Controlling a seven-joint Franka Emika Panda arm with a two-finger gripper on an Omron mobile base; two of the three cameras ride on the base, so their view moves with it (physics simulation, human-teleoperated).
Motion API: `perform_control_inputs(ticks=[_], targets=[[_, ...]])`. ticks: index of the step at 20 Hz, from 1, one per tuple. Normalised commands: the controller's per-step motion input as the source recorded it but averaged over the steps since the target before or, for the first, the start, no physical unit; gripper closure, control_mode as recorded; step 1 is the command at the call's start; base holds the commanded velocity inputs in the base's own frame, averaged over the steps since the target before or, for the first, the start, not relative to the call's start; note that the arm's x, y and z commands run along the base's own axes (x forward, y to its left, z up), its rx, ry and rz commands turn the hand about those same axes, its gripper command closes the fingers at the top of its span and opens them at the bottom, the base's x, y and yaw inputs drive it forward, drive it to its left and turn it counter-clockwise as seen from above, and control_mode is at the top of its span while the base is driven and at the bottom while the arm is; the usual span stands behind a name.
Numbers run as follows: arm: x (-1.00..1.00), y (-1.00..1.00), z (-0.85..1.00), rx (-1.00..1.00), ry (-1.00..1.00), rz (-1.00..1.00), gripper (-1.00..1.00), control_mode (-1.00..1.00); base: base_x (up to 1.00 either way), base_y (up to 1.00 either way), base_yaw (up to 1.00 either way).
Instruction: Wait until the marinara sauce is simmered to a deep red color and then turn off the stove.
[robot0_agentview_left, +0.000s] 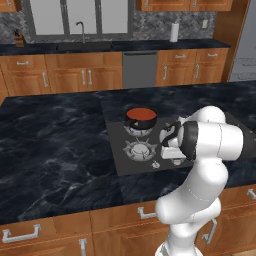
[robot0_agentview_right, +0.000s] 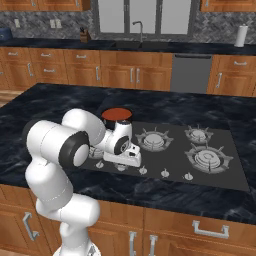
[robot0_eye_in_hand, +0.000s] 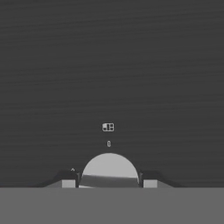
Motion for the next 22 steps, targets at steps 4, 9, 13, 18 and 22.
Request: perform_control_inputs(ticks=[4,9,13,18,22], targets=[[0.00,0.00,0.00,0.00,0.00,0.00,1.00,-1.00,0.00,0.00,0.00],[0.00,0.00,0.00,0.00,0.00,0.00,1.00,-1.00,0.00,0.00,0.00],[0.00,0.00,0.00,0.00,0.00,0.00,1.00,-1.00,0.00,0.00,0.00],[0.00,0.00,0.00,0.00,0.00,0.00,1.00,-1.00,0.00,0.00,0.00],[0.00,0.00,0.00,0.00,0.00,0.00,1.00,-1.00,0.00,0.00,0.00]])
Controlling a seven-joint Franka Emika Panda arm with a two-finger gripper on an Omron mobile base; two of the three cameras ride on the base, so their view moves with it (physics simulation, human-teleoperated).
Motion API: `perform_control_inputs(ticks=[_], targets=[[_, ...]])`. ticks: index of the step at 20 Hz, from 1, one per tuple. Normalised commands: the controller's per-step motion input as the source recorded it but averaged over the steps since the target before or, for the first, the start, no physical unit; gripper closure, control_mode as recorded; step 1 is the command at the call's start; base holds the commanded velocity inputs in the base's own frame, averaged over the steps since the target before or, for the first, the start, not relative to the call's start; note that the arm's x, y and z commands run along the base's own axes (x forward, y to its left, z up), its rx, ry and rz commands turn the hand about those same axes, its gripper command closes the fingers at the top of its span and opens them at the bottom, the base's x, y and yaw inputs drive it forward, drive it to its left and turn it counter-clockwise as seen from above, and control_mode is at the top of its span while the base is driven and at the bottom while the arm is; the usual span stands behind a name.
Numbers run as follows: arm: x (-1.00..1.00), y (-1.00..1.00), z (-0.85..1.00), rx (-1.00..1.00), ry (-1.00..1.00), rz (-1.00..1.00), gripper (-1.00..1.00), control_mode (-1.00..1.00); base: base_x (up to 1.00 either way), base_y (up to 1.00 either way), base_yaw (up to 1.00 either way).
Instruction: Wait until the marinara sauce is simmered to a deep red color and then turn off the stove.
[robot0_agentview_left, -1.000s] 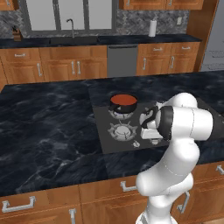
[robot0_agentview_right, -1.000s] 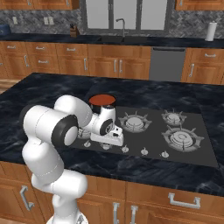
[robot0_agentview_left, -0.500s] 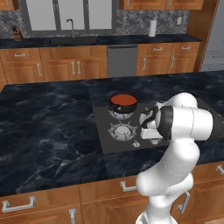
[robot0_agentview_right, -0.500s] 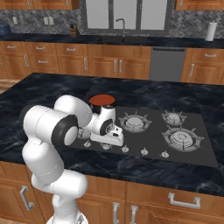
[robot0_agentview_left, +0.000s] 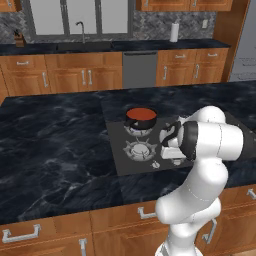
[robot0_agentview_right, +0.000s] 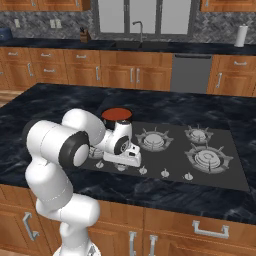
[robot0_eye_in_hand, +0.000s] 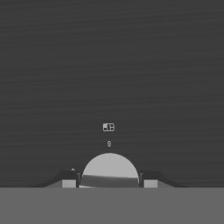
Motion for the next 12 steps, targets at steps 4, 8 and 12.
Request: perform_control_inputs(ticks=[4,8,12], targets=[[0.00,0.00,0.00,0.00,0.00,0.00,1.00,-1.00,0.00,0.00,0.00],[0.00,0.00,0.00,0.00,0.00,0.00,1.00,-1.00,0.00,0.00,0.00],[0.00,0.00,0.00,0.00,0.00,0.00,1.00,-1.00,0.00,0.00,0.00]])
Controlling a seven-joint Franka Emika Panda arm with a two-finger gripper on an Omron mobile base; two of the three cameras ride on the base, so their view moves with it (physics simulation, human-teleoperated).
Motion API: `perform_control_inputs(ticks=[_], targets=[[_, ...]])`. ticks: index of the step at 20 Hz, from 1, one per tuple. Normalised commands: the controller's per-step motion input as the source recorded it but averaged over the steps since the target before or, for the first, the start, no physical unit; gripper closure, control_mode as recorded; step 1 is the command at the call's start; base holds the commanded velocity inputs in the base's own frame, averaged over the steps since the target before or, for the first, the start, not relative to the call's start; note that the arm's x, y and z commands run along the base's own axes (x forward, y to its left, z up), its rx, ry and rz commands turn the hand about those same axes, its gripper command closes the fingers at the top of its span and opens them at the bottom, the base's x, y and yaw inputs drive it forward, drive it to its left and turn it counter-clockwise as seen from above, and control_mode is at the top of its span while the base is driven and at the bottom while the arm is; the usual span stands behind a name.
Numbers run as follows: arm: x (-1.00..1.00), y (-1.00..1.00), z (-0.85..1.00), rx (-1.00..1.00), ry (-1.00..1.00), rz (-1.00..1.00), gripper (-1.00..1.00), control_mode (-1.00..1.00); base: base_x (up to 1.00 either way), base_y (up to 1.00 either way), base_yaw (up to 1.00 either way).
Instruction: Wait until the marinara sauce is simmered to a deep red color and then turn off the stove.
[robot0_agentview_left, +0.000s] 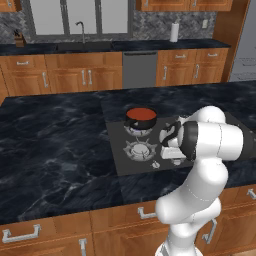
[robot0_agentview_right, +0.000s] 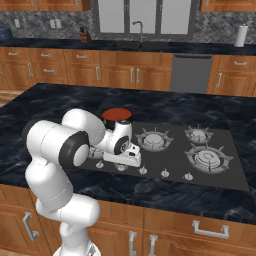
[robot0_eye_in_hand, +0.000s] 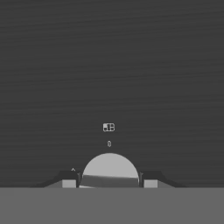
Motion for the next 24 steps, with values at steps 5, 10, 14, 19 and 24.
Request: perform_control_inputs(ticks=[5,10,14,19,24], targets=[[0.00,0.00,0.00,0.00,0.00,0.00,1.00,-1.00,0.00,0.00,0.00],[0.00,0.00,0.00,0.00,0.00,0.00,1.00,-1.00,0.00,0.00,0.00],[0.00,0.00,0.00,0.00,0.00,0.00,1.00,-1.00,0.00,0.00,0.00],[0.00,0.00,0.00,0.00,0.00,0.00,1.00,-1.00,0.00,0.00,0.00],[0.00,0.00,0.00,0.00,0.00,0.00,1.00,-1.00,0.00,0.00,0.00]])
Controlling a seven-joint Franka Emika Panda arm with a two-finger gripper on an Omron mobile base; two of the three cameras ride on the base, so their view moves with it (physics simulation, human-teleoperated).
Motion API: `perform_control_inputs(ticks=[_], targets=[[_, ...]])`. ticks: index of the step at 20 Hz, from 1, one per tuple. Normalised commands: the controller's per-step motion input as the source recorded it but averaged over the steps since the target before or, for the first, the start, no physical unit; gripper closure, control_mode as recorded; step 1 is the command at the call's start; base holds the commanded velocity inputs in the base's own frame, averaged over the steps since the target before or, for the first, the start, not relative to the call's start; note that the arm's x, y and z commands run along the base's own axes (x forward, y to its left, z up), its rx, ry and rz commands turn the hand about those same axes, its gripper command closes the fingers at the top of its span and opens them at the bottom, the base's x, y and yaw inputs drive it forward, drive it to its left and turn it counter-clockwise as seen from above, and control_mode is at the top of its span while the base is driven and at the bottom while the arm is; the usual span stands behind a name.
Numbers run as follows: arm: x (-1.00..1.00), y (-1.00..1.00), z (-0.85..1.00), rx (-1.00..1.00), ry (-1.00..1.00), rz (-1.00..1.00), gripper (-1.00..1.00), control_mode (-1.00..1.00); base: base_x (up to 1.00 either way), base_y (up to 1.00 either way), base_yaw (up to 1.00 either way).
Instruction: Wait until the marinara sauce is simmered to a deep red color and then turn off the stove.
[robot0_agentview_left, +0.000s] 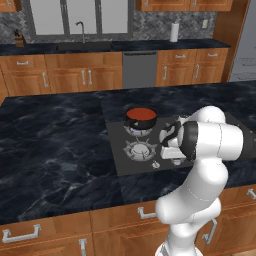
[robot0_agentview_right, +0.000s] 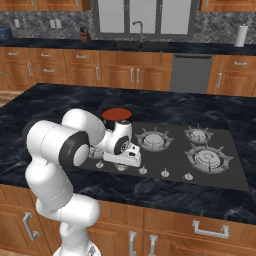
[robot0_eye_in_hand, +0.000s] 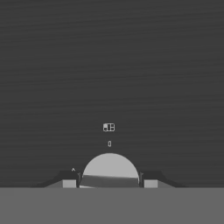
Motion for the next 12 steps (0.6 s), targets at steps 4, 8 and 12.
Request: perform_control_inputs(ticks=[4,8,12], targets=[[0.00,0.00,0.00,0.00,0.00,0.00,1.00,-1.00,0.00,0.00,0.00],[0.00,0.00,0.00,0.00,0.00,0.00,1.00,-1.00,0.00,0.00,0.00],[0.00,0.00,0.00,0.00,0.00,0.00,1.00,-1.00,0.00,0.00,0.00]])
